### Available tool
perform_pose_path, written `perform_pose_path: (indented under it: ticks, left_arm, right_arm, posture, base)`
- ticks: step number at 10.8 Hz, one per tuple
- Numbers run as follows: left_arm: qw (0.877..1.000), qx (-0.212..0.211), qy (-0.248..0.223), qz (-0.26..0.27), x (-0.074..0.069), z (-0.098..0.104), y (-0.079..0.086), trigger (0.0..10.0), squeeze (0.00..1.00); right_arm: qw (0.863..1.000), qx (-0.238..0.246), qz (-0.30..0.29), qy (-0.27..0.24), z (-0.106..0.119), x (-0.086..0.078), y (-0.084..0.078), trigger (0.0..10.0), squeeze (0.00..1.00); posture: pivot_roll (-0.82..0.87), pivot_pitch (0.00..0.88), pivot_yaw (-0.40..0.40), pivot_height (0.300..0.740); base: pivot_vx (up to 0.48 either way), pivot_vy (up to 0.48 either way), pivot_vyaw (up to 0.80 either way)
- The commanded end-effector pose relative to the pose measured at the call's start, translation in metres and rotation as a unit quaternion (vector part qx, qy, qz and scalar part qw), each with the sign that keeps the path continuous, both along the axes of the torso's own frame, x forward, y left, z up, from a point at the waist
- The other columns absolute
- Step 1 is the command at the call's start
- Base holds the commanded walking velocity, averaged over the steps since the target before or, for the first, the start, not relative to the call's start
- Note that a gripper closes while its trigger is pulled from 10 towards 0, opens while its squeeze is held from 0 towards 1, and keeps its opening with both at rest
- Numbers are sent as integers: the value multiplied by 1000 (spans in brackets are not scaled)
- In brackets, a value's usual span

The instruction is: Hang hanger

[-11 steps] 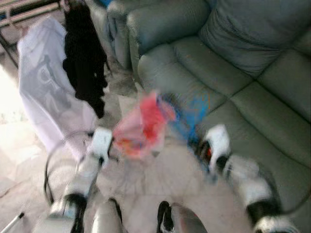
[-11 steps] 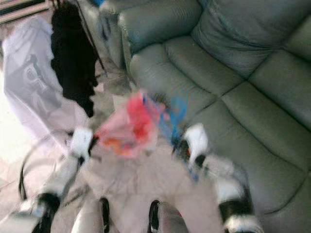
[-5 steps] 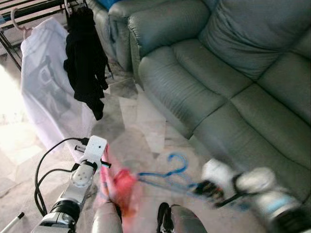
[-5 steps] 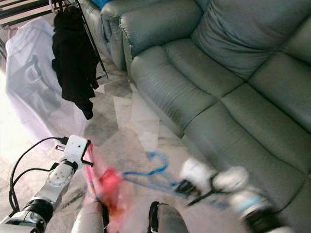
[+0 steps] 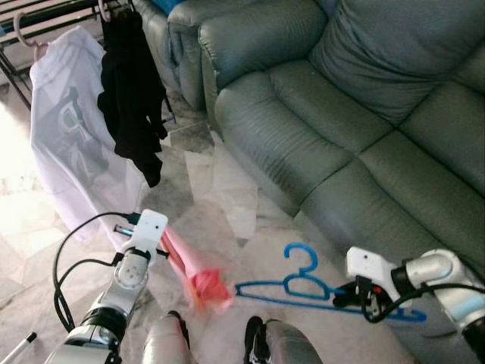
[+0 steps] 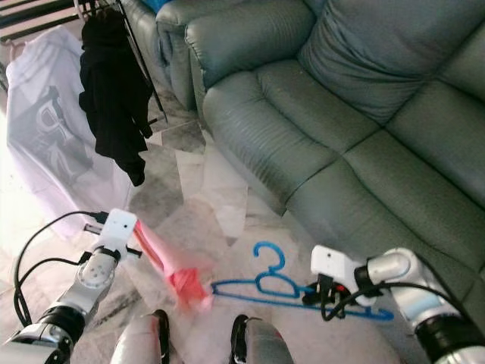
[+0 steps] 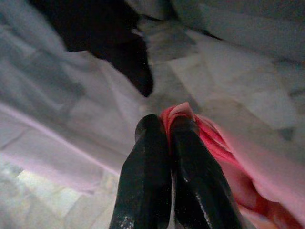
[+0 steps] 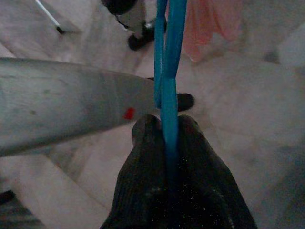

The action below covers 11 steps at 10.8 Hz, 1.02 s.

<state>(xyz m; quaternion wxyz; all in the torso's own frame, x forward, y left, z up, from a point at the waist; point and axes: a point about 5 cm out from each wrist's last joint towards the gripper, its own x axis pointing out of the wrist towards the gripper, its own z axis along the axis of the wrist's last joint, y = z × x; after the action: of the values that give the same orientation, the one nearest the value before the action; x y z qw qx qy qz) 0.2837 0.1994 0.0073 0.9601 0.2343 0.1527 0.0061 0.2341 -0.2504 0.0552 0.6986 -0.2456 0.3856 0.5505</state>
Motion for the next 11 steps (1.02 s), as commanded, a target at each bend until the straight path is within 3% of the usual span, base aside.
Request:
perform_pose_path:
  ticks: [1,2,3,6,8,9,10,11]
  left_arm:
    - [1000,2,-11,28,3,3,6,10000,0]
    - [996,-20,-61,63,13,20,13,10000,0]
    - [991,-38,-109,62,26,40,14,10000,0]
    - [974,-96,-201,45,55,89,1,10000,0]
    - [968,-119,-216,40,61,97,-10,10000,0]
    - [970,-118,-208,50,59,92,-10,10000,0]
    - [969,-148,-193,51,58,88,-14,10000,0]
    - [970,-161,-180,34,57,84,-20,10000,0]
  right_arm:
    - [1000,-22,-9,-16,1,3,-8,10000,0]
    - [999,-52,-3,-13,-7,0,-10,10000,0]
    - [997,-62,25,24,-21,-15,-10,10000,0]
    - [995,-46,31,80,-47,-40,-1,10000,0]
    - [995,-38,48,85,-51,-43,8,10000,0]
    - [994,-34,53,89,-50,-43,11,10000,0]
    - [996,-29,52,60,-53,-40,14,10000,0]
    - [1000,-13,11,1,-53,-25,19,10000,0]
  posture:
    - [-47,144,-89,740]
    - [-44,144,-92,740]
    - [-44,145,-96,740]
    - [-42,152,-101,740]
    - [-45,154,-100,740]
    - [-47,155,-99,740]
    - [-47,158,-100,740]
    - [-47,158,-100,740]
  base:
    - [0,0,0]
    - [0,0,0]
    - [0,0,0]
    - [0,0,0]
    - [0,0,0]
    - [0,0,0]
    - [0,0,0]
    - [0,0,0]
